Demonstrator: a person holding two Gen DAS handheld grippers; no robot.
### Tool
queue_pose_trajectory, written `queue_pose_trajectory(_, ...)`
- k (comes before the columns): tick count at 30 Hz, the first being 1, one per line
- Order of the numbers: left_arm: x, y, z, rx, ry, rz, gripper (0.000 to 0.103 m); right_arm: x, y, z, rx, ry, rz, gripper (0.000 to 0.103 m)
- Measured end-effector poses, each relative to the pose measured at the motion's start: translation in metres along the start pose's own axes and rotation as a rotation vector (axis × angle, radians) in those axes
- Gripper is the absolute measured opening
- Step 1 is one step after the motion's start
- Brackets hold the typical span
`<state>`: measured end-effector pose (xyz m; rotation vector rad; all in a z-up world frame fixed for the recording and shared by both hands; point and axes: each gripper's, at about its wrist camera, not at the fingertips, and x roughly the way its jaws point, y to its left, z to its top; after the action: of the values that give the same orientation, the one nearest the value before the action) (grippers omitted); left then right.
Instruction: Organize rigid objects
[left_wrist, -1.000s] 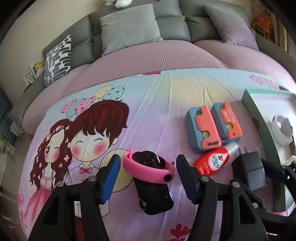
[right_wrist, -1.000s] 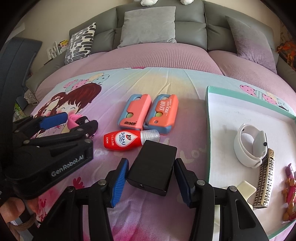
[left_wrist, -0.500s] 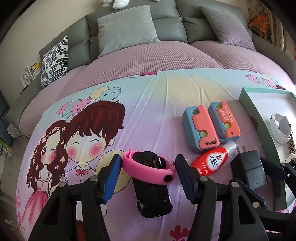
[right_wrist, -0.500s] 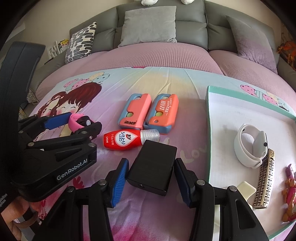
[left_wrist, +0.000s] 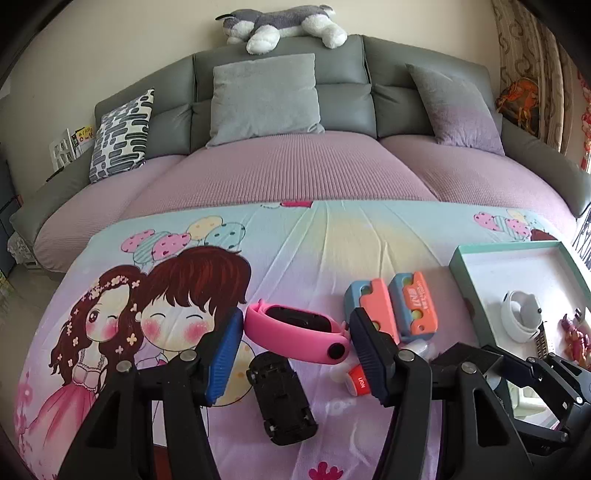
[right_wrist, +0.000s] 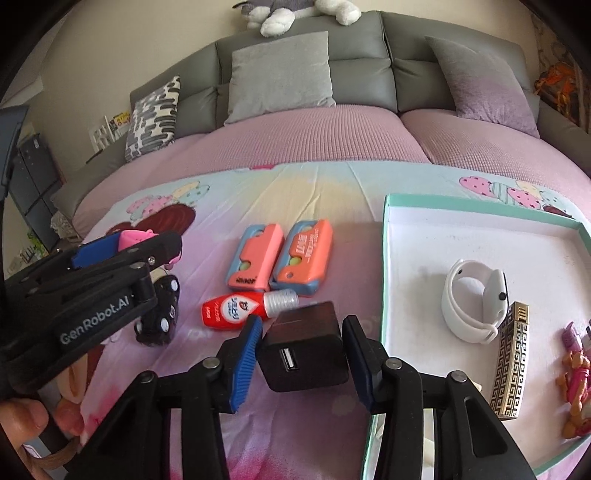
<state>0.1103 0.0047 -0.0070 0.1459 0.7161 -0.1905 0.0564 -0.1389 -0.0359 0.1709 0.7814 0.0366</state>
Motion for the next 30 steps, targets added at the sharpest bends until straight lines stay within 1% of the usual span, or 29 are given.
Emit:
queue_pose_trajectory(3,-0.008,0.001,0.004,-0.011,-0.021,0.003,0.061,-0.008,0.001,0.003,-0.004,-0.036,0.012,0.047)
queue_pose_trajectory(8,-0.017,0.004,0.007,-0.038,-0.041,0.008,0.061,-0.011,0.000,0.006,0.002,-0.049,0.022,0.047)
queue_pose_trajectory(16,-0.027,0.002,0.011,-0.068,-0.060,0.000,0.061,-0.026,-0.010,0.011,0.038,-0.107,0.051,0.047)
queue_pose_trajectory(19,-0.030,0.001,0.013,-0.072,-0.067,-0.003,0.061,-0.030,-0.014,0.012,0.053,-0.120,0.048,0.047)
queue_pose_trajectory(24,-0.037,-0.010,0.018,-0.074,-0.086,-0.034,0.061,-0.044,-0.033,0.017,0.084,-0.164,0.012,0.047)
queue_pose_trajectory(30,-0.047,-0.049,0.029,-0.042,-0.118,-0.116,0.061,-0.067,-0.083,0.022,0.178,-0.212,-0.105,0.047)
